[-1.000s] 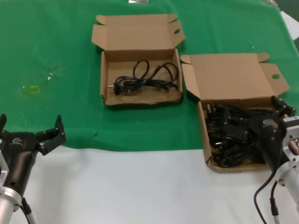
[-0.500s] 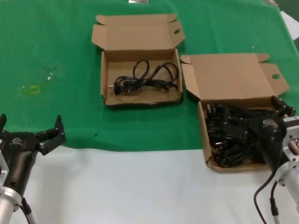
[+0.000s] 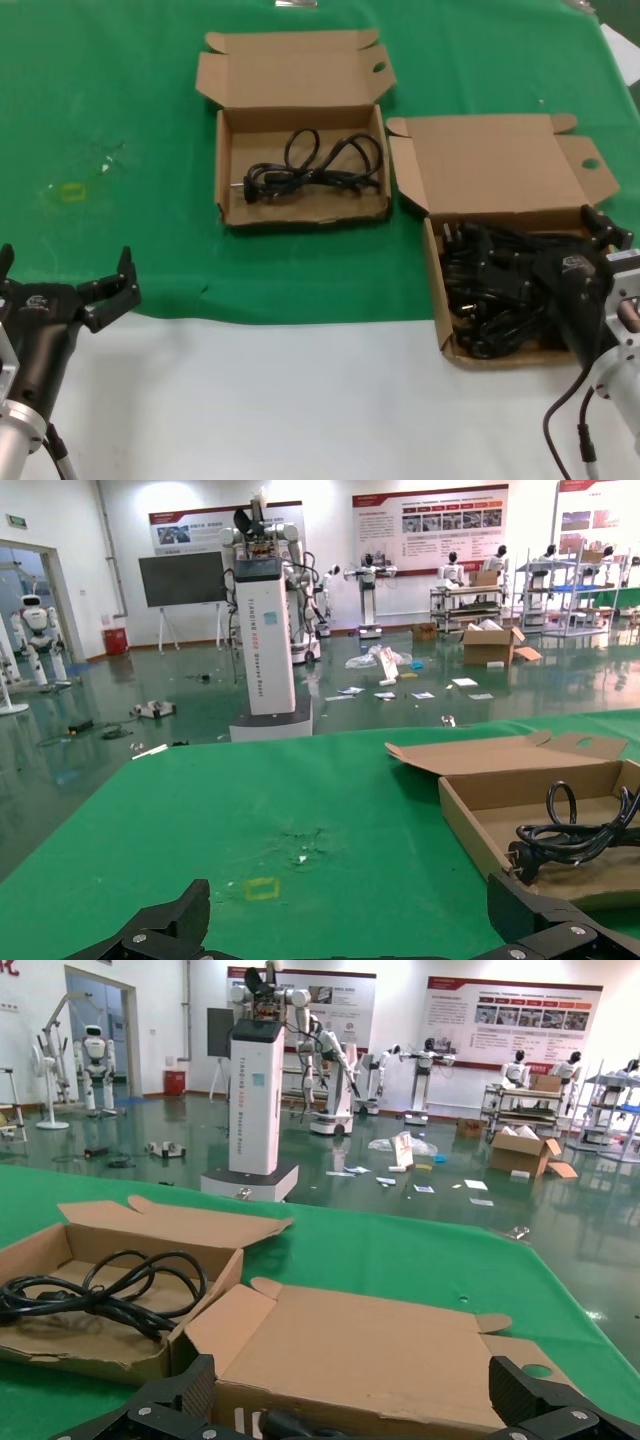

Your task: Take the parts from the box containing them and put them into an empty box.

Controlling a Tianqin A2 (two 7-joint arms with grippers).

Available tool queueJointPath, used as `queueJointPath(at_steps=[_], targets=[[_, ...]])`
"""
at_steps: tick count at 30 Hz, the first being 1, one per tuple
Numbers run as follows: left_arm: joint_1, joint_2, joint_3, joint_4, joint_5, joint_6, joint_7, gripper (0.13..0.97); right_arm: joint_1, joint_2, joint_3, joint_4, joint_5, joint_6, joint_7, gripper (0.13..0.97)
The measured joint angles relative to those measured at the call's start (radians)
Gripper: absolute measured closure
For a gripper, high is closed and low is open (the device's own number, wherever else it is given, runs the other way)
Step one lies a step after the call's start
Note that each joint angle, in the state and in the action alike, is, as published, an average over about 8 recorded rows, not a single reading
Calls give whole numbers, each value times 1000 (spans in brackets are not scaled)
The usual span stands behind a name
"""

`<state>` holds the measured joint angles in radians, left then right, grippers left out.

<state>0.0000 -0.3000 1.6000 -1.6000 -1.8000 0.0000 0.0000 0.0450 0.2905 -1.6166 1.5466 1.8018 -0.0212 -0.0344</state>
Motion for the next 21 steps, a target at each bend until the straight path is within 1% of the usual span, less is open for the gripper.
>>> queueJointPath(at_steps=[21], targets=[[0, 0, 0, 0, 0, 0, 0, 132, 0, 0, 0, 0, 0, 0, 0, 129]])
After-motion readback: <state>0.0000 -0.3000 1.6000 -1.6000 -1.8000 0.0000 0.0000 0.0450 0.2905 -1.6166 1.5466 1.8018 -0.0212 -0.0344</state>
